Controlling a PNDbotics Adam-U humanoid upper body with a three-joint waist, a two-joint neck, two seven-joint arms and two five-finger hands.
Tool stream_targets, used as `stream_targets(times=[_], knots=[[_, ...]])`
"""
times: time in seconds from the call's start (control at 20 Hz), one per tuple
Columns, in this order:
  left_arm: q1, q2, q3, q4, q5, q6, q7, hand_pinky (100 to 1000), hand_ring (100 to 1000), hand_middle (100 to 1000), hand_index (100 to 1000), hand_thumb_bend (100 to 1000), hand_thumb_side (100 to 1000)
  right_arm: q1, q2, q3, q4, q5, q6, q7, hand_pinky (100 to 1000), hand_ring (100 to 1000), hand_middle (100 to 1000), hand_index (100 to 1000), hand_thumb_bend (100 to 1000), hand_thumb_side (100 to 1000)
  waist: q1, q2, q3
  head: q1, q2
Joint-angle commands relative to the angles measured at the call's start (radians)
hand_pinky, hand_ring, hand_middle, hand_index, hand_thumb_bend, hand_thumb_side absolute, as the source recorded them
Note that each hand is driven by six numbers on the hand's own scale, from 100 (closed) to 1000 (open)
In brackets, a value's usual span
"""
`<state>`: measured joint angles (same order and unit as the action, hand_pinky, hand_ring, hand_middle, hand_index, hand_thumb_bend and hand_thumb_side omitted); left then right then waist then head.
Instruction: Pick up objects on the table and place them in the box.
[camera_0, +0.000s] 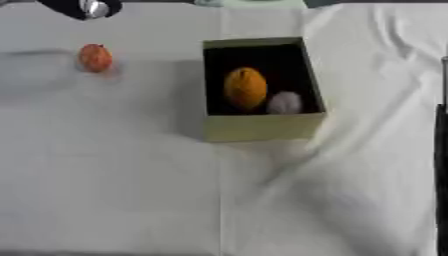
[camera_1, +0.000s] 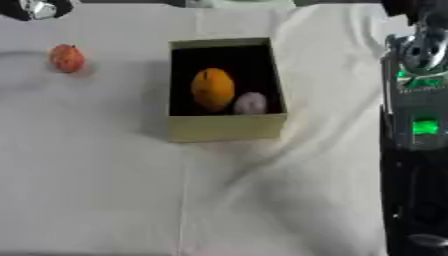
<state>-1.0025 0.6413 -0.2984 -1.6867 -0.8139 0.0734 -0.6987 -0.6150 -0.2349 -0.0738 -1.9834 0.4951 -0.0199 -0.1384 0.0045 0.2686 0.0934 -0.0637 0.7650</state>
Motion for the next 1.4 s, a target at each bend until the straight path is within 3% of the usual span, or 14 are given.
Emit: stream_targets(times=[0.05, 0.3, 0.55, 1.15, 1.4], knots=[[-0.008, 0.014, 0.015, 0.026, -0.044, -0.016, -0.050, 638, 794, 830, 932, 627, 208, -0.010, -0.014, -0.003, -0.017, 0.003, -0.002, -0.001, 849, 816, 724, 807, 100, 746, 0.000, -0.018, 0.003, -0.002, 0.005], [0.001, 0.014, 0.025, 0.088, -0.094, -0.040, -0.071, 672, 837, 873, 948, 726, 264, -0.011, -0.014, -0.004, -0.017, 0.002, -0.001, -0.001, 848, 816, 724, 807, 100, 746, -0.006, -0.016, 0.006, -0.003, 0.005], [0.006, 0.005, 0.018, 0.170, -0.131, -0.068, -0.077, 697, 864, 895, 956, 809, 264, -0.014, -0.014, -0.004, -0.017, 0.000, 0.002, -0.001, 848, 815, 722, 807, 100, 748, -0.011, -0.012, 0.005, -0.002, 0.005], [-0.014, -0.053, -0.005, 0.330, -0.146, -0.098, -0.011, 649, 832, 885, 938, 725, 196, -0.020, -0.011, -0.002, -0.017, -0.006, 0.004, 0.001, 848, 815, 721, 807, 100, 749, -0.018, 0.000, -0.006, 0.001, 0.005], [-0.030, -0.093, 0.003, 0.428, -0.195, -0.087, 0.036, 613, 815, 876, 918, 648, 101, -0.022, -0.009, -0.002, -0.017, -0.008, 0.004, 0.001, 848, 815, 720, 806, 100, 750, -0.020, 0.003, -0.012, 0.003, 0.005]])
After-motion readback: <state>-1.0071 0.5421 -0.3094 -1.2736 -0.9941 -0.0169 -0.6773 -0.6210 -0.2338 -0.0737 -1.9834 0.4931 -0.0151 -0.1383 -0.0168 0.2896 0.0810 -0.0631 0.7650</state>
